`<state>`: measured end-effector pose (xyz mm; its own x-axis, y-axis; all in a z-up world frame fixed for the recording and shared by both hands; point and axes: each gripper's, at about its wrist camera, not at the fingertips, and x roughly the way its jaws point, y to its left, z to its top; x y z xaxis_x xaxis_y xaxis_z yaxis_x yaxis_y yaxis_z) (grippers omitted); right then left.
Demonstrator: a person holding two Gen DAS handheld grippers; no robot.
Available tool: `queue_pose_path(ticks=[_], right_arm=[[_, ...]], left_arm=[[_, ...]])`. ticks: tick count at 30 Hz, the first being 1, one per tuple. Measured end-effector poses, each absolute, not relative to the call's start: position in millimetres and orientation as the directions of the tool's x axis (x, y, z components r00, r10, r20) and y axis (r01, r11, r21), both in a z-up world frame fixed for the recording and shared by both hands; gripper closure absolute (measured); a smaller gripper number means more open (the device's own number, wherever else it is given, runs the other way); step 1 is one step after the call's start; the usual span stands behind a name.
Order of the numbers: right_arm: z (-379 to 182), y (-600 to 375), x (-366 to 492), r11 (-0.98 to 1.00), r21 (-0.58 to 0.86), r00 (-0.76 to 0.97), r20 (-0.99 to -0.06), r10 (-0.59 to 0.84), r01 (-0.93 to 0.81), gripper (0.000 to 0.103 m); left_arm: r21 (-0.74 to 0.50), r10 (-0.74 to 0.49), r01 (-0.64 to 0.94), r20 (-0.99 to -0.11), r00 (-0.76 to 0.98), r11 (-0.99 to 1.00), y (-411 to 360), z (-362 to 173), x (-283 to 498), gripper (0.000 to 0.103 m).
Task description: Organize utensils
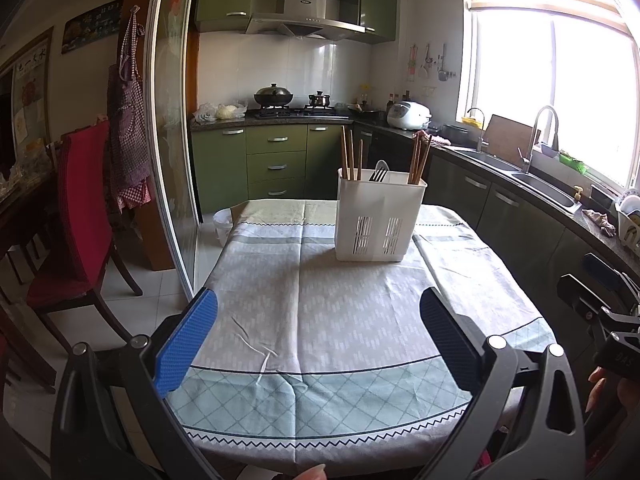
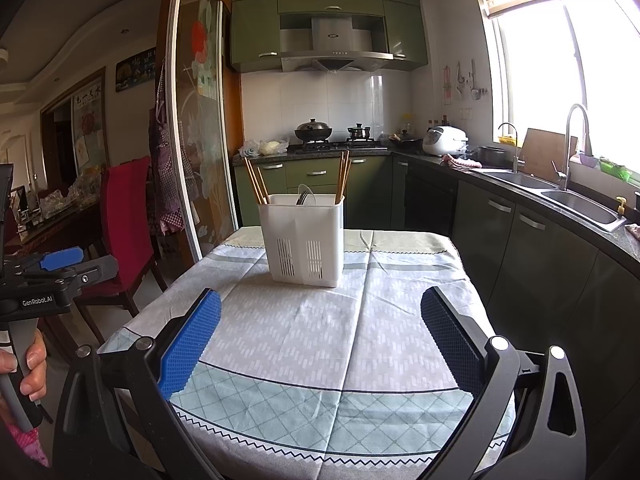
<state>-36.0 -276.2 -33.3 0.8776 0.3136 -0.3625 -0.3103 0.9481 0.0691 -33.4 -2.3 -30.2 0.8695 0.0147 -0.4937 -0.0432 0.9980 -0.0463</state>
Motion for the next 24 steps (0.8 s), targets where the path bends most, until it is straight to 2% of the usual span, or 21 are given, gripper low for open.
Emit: queue_pose_path(ticks=[9,18,24], right_arm=[[-35.9,-276.1,-34.4,0.948,0.069,0.875,-0.369,0.314,-0.311,0.004],[-38.7,-275.8,-32.6,0.947,0.073,0.871,-0.376,0.317,-0.313,0.004],[-39.4,-276.3,-31.1,0.947,0.073,0.87,-0.378,0.317,-0.313,0.004]], left_arm=[[-0.058,-0.004,-0.03,-0.519,0.855,0.998,-2.6,-33.1,-26.8,0.006],[-0.002,0.055,-0.064,-0.478,0.877,0.998,-4.7,-30.5,-29.7,0.006],[-0.002,0.053,-0.062,-0.486,0.872,0.998,-3.6,-30.9,-27.5,0.006]])
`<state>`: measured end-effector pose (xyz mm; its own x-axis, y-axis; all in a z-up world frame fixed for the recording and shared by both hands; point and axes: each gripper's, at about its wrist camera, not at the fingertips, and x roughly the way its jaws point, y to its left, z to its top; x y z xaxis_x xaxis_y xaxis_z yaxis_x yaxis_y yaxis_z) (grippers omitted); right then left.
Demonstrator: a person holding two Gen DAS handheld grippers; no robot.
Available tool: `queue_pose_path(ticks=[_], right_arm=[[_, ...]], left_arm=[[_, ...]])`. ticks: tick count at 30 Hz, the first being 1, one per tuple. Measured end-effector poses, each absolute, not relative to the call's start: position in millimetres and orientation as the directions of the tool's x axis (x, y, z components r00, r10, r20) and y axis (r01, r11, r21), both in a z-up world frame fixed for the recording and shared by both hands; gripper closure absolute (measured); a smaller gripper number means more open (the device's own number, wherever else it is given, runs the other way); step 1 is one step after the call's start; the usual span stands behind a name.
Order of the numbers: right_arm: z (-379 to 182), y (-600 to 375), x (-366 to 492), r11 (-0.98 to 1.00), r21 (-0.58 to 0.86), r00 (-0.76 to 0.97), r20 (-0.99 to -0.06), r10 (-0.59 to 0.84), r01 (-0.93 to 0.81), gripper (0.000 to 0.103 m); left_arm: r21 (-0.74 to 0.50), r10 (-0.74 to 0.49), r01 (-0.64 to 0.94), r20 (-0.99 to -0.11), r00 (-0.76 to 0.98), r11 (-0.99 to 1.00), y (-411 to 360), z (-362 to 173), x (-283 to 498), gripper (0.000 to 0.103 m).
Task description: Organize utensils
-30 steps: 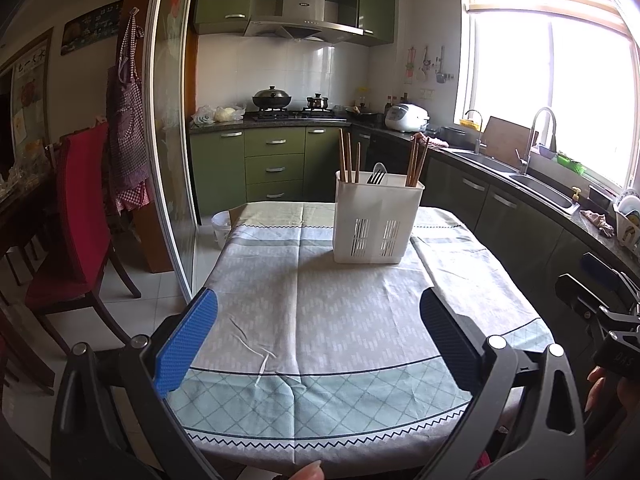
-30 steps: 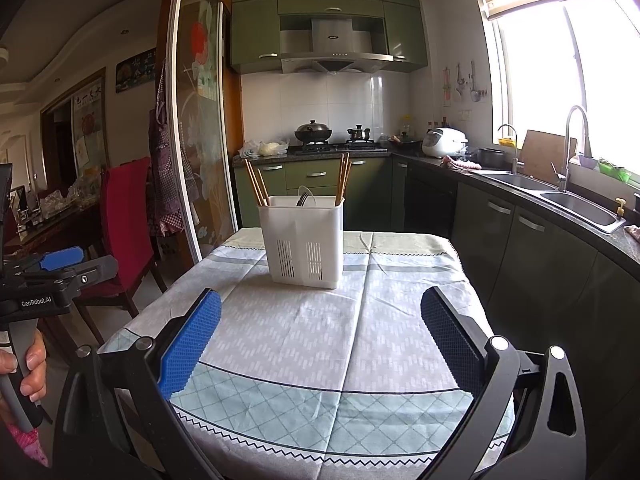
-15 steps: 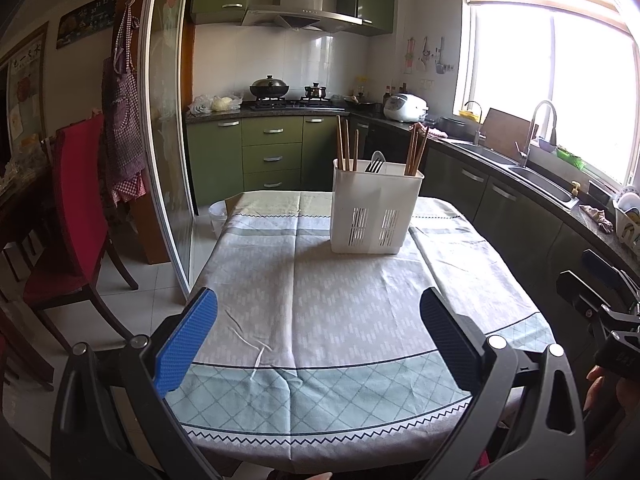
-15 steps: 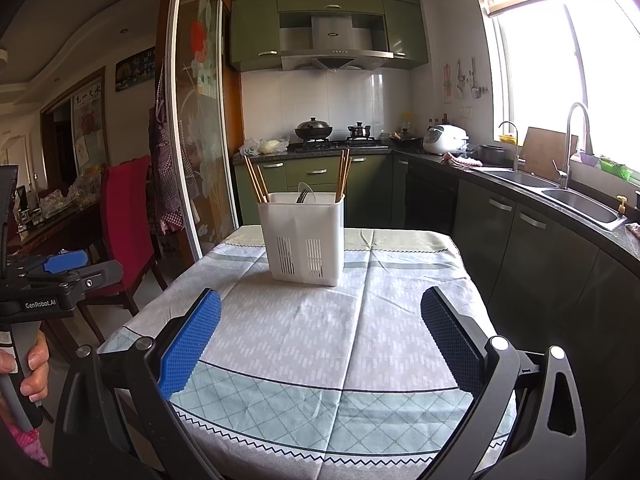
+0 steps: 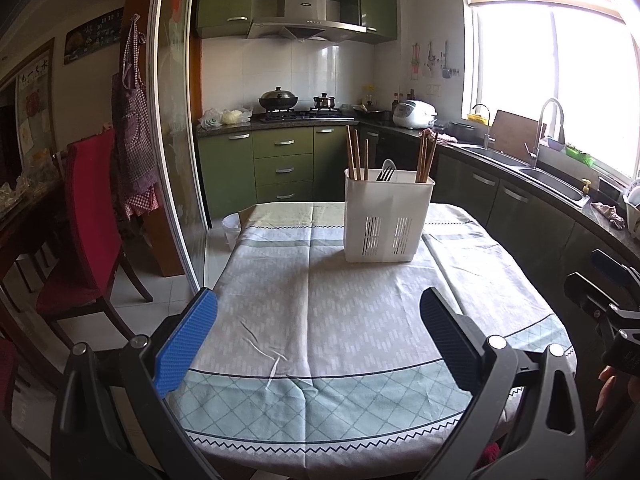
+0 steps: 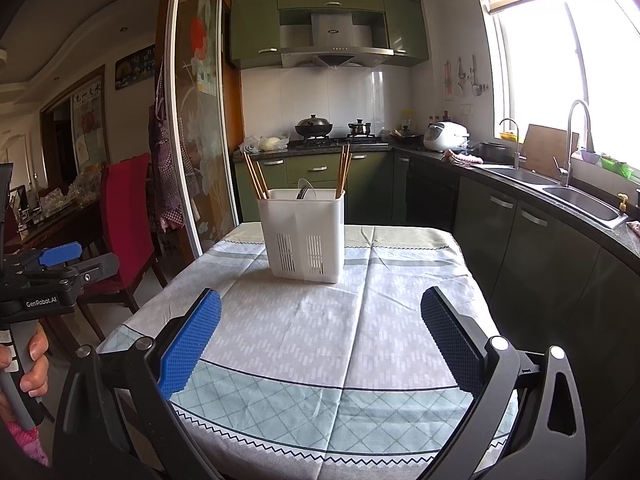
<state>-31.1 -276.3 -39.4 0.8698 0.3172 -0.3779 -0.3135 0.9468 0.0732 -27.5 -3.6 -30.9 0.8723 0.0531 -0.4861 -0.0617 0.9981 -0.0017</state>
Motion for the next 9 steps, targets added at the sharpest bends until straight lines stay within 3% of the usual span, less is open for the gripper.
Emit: queue_pose_path(ticks=[9], right_arm=[[-39.8,-277.3,-28.9,0.947,0.077,0.867,-0.384,0.317,-0.312,0.004]], left_arm=[[-0.019,0.029,-0.044,-0.507,0.862,0.999,-3.2,-34.2,-23.5,0.006]])
